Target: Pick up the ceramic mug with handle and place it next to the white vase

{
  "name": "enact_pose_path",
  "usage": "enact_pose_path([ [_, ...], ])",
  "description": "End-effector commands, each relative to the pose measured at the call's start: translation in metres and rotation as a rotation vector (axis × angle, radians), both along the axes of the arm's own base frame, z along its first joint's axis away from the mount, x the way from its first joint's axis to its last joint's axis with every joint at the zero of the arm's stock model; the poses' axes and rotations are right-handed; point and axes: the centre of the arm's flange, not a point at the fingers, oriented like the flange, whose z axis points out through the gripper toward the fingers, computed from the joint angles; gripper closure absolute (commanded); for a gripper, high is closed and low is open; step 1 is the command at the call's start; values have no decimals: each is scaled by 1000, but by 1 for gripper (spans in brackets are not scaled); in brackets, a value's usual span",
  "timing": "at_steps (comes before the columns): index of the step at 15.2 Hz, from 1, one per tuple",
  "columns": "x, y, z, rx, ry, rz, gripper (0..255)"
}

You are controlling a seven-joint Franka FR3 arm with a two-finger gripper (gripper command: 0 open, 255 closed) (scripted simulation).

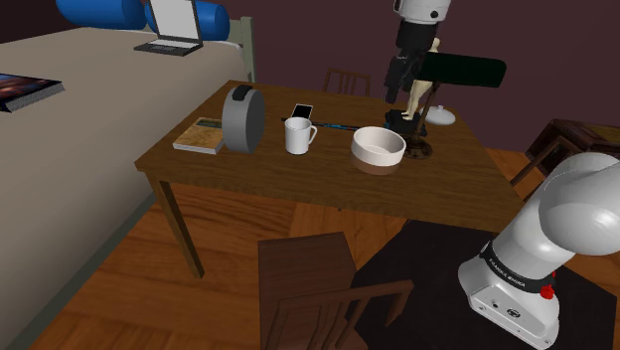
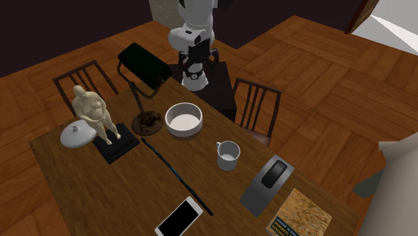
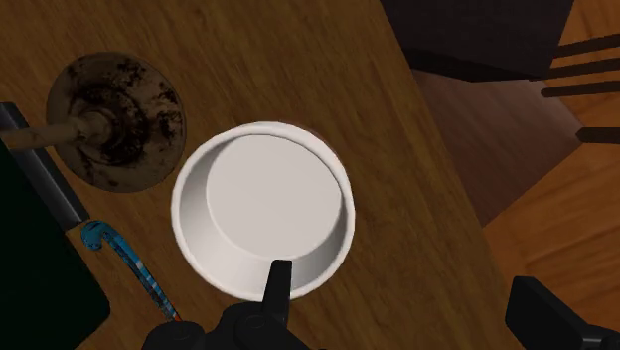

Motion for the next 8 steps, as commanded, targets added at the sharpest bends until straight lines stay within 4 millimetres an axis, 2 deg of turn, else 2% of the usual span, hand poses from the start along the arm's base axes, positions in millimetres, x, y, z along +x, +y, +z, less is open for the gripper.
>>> enact_pose_path([
  [1, 21, 14, -14, -1, -1, 1, 0],
  [8, 93, 53, -58, -6, -3, 6, 0],
])
